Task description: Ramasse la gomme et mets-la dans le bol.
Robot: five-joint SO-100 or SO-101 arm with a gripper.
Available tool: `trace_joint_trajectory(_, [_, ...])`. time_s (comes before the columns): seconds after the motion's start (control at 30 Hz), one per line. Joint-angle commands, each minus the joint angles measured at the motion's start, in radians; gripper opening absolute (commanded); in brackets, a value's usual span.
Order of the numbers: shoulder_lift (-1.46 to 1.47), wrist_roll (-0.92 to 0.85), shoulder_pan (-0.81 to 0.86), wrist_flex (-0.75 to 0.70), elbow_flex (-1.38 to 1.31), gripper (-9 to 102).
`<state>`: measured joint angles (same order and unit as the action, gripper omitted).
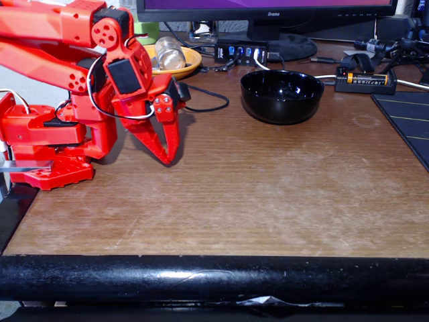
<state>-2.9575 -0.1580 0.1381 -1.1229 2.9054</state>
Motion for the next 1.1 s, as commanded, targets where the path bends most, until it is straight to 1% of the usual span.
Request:
trace_joint_trajectory(0.0, [-0.066,-0.008,0.023,-0.014,0.015,-6])
trace_joint_trajectory(0.3, [-0.225,0.011,0.026,-0.057,0.135,-6])
trace_joint_trajectory(0.43, [-0.244,0.038,0.021,-0.075,0.156,-6])
trace_joint_trajectory(0.6, [-0.377,0.002,-0.009,-0.146,0.181,-6])
trace_joint_trajectory(0.77, [-0.373,-0.028,-0.044,-0.144,0.181,-6])
trace_joint_trajectory(1.07, [-0.376,-0.008,-0.044,-0.144,0.181,-6])
